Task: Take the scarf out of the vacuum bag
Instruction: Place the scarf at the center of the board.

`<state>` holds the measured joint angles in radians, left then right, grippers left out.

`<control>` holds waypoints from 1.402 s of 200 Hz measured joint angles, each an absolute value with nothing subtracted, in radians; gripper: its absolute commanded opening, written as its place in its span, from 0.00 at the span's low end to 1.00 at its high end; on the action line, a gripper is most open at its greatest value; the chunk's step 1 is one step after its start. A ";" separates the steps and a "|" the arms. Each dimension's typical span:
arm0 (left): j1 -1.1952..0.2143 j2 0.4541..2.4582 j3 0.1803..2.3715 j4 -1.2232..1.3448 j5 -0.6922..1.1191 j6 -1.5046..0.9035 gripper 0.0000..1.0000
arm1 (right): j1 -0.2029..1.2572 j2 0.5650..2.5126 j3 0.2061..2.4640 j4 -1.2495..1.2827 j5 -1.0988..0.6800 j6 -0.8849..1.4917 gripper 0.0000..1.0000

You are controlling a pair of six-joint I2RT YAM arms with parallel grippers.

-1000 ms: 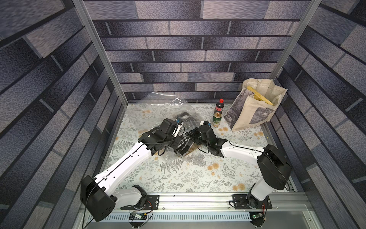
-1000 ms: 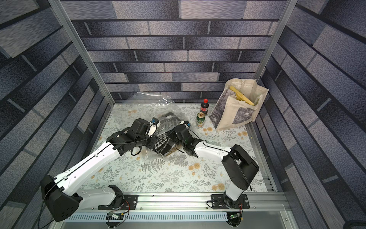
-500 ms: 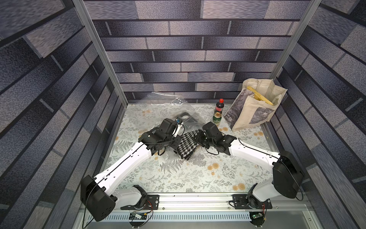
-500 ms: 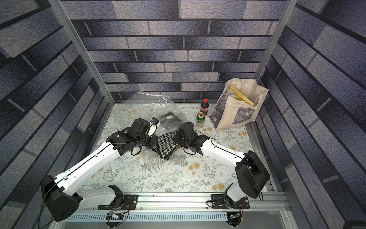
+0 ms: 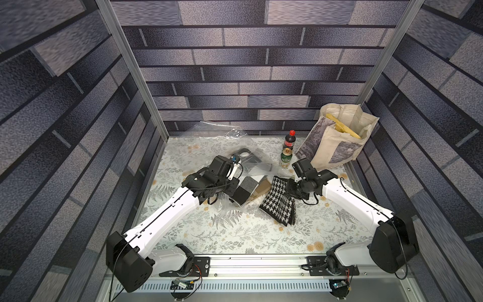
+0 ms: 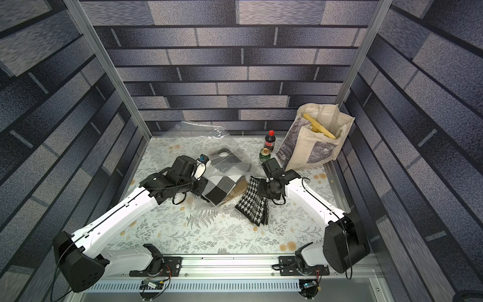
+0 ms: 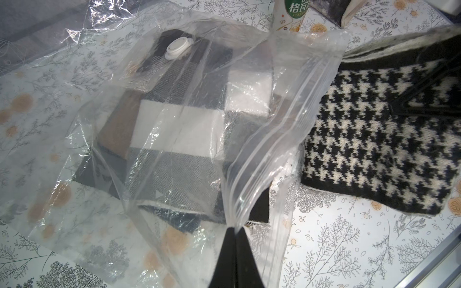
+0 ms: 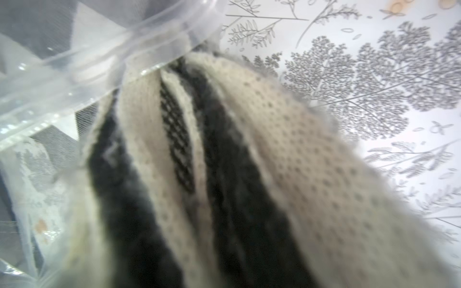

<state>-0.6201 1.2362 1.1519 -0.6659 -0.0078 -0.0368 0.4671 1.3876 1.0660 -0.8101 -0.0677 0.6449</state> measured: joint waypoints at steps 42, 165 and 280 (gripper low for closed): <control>-0.620 1.227 1.147 -0.662 -0.003 -0.037 0.00 | 0.383 1.397 1.116 -0.969 0.027 0.514 0.00; -0.612 1.216 1.140 -0.659 0.002 -0.037 0.00 | 0.219 1.694 1.311 -1.156 0.472 0.375 0.00; -0.600 1.194 1.138 -0.651 0.023 -0.037 0.00 | 0.030 1.909 1.487 -1.139 0.641 0.285 0.50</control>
